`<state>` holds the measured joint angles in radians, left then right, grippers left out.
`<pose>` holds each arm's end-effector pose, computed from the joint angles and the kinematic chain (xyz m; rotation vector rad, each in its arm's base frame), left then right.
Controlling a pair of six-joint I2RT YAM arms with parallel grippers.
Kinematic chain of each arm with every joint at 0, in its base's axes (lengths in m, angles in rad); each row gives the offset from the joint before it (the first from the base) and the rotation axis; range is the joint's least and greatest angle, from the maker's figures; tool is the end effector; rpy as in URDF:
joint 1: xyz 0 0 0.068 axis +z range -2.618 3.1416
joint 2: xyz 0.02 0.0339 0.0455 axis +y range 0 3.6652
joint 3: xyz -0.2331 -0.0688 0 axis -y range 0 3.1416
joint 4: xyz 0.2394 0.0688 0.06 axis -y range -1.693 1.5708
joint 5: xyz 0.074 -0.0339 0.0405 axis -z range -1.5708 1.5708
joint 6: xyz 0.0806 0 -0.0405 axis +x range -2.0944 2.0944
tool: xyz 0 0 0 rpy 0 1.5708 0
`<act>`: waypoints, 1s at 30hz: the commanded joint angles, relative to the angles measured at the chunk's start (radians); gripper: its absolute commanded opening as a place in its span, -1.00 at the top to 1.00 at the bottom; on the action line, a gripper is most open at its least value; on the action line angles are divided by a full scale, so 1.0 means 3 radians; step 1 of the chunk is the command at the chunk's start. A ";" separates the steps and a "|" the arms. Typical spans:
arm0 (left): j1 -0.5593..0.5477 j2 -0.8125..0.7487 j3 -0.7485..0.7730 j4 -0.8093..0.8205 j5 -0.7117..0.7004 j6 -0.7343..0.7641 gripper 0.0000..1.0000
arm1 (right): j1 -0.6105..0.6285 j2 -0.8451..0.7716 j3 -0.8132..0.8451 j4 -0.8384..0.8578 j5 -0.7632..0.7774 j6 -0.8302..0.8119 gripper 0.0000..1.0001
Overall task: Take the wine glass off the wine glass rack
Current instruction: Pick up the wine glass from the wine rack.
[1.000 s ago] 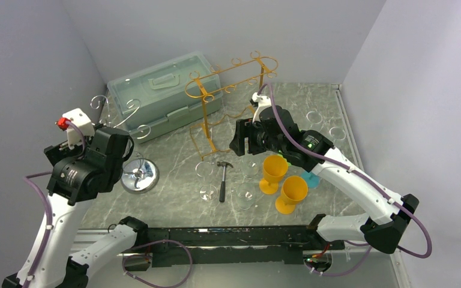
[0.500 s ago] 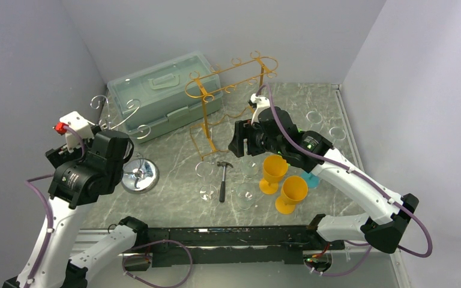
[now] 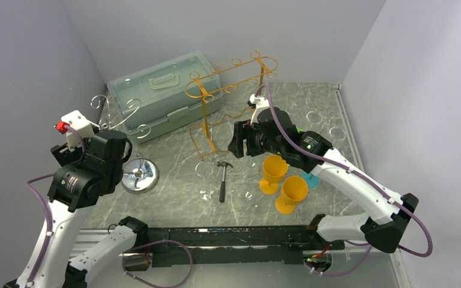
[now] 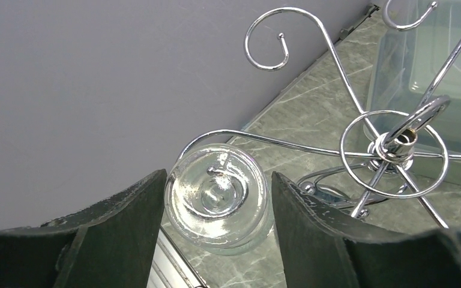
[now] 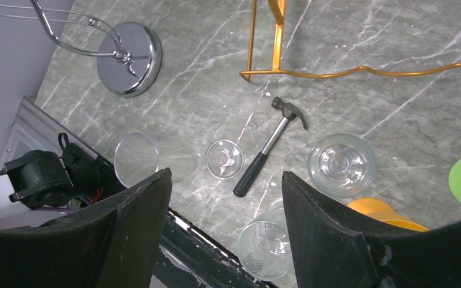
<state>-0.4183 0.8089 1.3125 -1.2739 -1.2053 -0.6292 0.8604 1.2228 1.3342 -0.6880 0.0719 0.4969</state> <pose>0.1344 0.0226 0.3786 -0.7122 1.7390 0.6932 0.2008 0.2246 0.3347 -0.3606 2.2028 0.6976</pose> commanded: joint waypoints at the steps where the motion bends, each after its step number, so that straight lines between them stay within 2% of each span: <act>1: 0.0014 0.0029 0.0146 0.0096 -0.0001 0.0088 -0.33 | 0.0021 -0.0001 0.0140 0.0044 0.0015 -0.0071 -0.39; 11: 0.0014 0.0089 0.0398 0.0101 -0.0089 0.0288 -0.08 | 0.0026 0.0035 0.0176 0.0047 0.0016 -0.0094 -0.39; 18: 0.0014 0.0104 0.0351 0.0171 -0.0245 0.0400 -0.04 | 0.0030 0.0049 0.0121 0.0105 -0.0011 -0.0077 -0.39; 25: 0.0014 0.0090 0.0339 -0.0030 -0.0371 0.0246 -0.02 | 0.0039 0.0125 0.0187 0.0084 -0.0022 -0.0092 -0.38; 30: 0.0014 0.0011 0.0201 0.0155 -0.0461 0.0409 0.01 | 0.0046 0.0172 0.0184 0.0107 -0.0029 -0.0089 -0.38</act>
<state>-0.4175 0.8345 1.3880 -1.2869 -1.2430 -0.5381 0.8688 1.2701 1.3457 -0.6891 0.0689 0.4850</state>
